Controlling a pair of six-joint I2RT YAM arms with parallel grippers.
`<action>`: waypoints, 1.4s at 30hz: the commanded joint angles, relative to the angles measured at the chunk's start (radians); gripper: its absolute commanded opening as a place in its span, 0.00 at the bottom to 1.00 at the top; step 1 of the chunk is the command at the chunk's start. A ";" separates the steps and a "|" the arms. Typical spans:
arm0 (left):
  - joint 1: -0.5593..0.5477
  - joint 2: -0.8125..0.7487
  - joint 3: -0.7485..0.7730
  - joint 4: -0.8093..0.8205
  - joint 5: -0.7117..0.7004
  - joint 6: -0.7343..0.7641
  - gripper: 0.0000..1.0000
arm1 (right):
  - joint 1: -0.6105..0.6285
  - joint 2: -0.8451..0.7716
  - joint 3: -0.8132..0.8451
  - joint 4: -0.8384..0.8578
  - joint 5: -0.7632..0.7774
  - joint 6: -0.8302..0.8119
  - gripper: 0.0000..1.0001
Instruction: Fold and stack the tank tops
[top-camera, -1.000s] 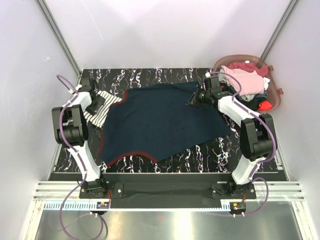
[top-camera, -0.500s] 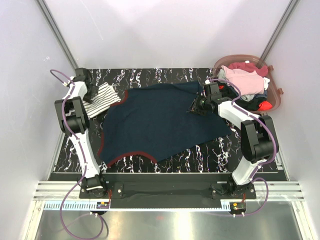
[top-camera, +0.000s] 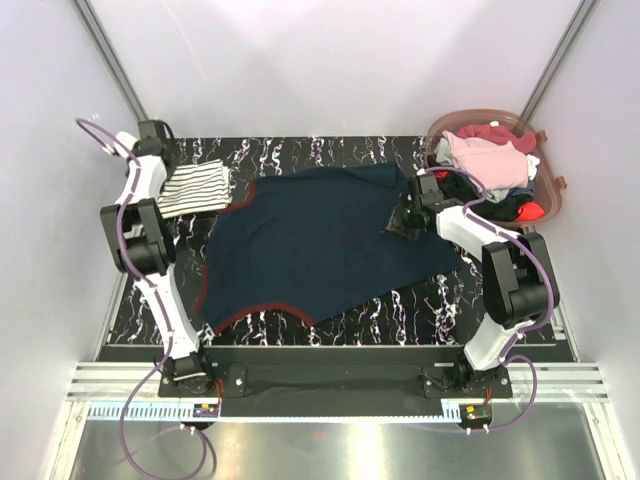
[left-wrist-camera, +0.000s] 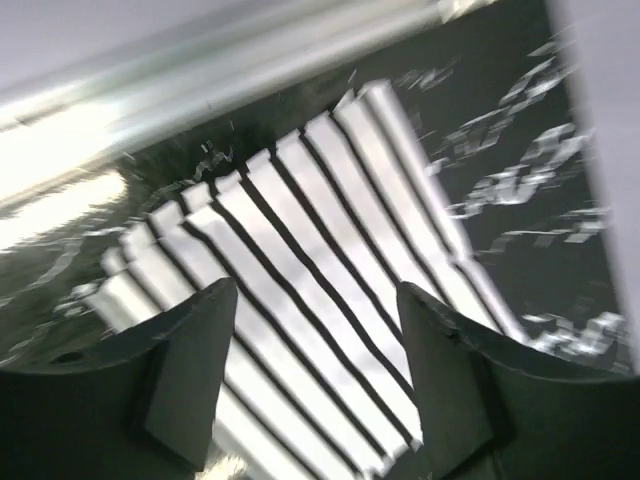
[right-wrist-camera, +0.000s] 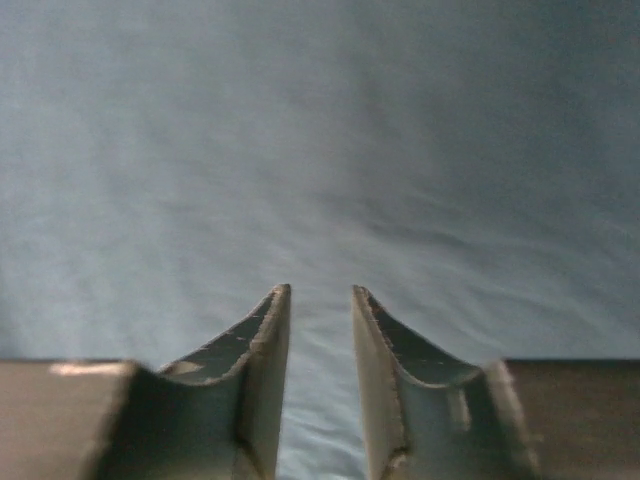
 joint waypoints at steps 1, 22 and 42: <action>-0.032 -0.265 -0.078 0.172 -0.126 0.064 0.76 | 0.007 -0.107 -0.047 -0.077 0.191 0.030 0.40; -0.210 -0.890 -0.726 0.234 0.056 0.081 0.88 | -0.171 -0.039 -0.099 -0.177 0.340 0.217 0.43; -0.233 -0.722 -0.850 0.230 0.084 0.015 0.89 | -0.248 -0.291 -0.361 -0.370 0.492 0.526 0.25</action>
